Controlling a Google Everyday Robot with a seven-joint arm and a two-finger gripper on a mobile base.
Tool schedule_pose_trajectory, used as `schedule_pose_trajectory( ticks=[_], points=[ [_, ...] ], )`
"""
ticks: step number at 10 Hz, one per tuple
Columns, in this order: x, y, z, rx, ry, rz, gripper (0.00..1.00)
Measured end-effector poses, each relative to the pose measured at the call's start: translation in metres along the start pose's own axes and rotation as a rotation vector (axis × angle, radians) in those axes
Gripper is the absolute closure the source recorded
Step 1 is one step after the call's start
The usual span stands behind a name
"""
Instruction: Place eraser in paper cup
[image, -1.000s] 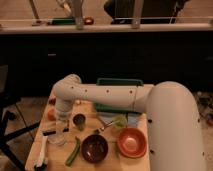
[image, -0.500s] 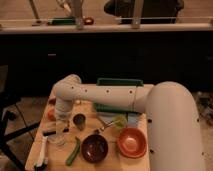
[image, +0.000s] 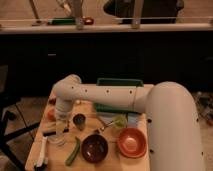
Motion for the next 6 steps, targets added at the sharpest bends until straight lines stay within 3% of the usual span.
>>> schedule_pose_trajectory(
  ticks=[1, 2, 6],
  points=[
    [-0.003, 0.004, 0.003, -0.001, -0.001, -0.007, 0.89],
    [-0.005, 0.009, 0.005, -0.002, -0.002, -0.013, 0.96],
    [-0.013, 0.017, 0.009, 0.009, -0.003, -0.044, 1.00]
  ],
)
